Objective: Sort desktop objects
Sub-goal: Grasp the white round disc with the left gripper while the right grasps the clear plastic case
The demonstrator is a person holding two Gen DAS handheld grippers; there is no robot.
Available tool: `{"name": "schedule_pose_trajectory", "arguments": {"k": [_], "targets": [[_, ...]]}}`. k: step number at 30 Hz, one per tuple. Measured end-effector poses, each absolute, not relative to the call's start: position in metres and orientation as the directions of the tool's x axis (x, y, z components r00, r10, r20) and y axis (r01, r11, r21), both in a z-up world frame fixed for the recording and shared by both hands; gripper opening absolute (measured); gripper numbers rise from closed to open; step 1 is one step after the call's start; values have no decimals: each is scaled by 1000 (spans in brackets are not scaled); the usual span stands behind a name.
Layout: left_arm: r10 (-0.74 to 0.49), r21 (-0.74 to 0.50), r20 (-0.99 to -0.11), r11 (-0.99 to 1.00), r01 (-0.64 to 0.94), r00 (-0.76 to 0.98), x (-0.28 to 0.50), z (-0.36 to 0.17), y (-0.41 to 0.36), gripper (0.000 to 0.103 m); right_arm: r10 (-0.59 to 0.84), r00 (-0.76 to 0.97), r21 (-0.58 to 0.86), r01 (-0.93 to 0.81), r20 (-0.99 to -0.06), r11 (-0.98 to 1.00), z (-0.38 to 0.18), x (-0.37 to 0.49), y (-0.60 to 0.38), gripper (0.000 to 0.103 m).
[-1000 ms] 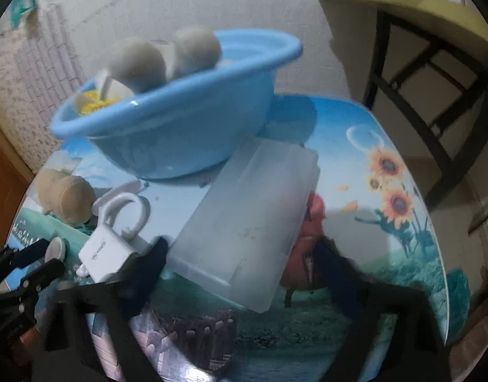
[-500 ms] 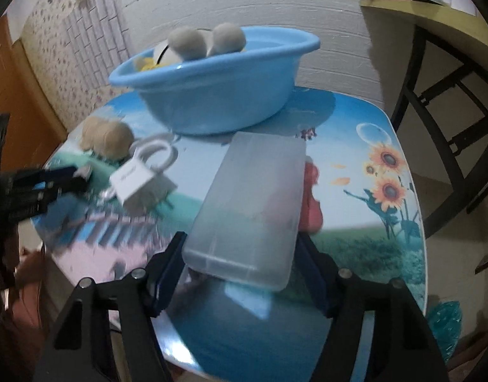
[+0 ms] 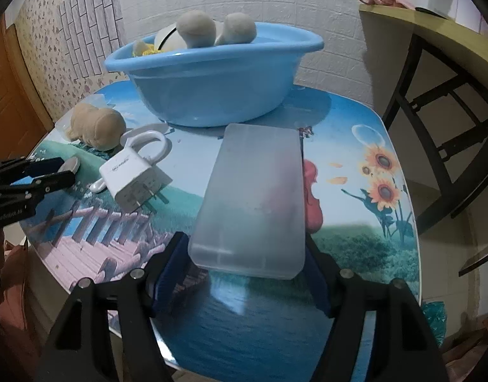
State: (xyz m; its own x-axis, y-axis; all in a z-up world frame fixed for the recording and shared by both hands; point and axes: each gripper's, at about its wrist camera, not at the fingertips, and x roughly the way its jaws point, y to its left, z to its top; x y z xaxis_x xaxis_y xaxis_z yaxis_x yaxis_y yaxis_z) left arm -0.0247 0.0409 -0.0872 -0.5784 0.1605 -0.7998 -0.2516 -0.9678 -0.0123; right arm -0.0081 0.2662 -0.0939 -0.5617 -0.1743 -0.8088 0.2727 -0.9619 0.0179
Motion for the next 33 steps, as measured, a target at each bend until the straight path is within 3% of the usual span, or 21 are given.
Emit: {"name": "schedule_pose_trajectory", "arguments": {"k": [13,16,24,26,28,33], "targets": [[168,-12,-797,-965,-264,-580,-21,-86,41,42,-189,-544,97,194,-817,-976,-89,-18,268,76],[168,-12,-797,-965,-263,-580,-21,-86,41,42,-169,-544,98,157,-822,-983,-90,-21,270,86],[172,-12,-801,-962,-271,-573,-20,-85,41,39,-140,-545,57,167,-827,-984,-95,-22,262,86],[171,-10,-802,-962,-273,-572,-19,-85,41,37,-139,-549,54,168,-824,-984,-94,-20,261,83],[172,-11,-804,-961,-275,-570,-19,-85,41,34,-110,-561,19,166,-821,-986,-93,-19,261,60],[181,-23,-808,-960,-278,-560,-19,-83,41,34,-139,-561,60,157,-816,-986,-88,-17,269,60]]}}
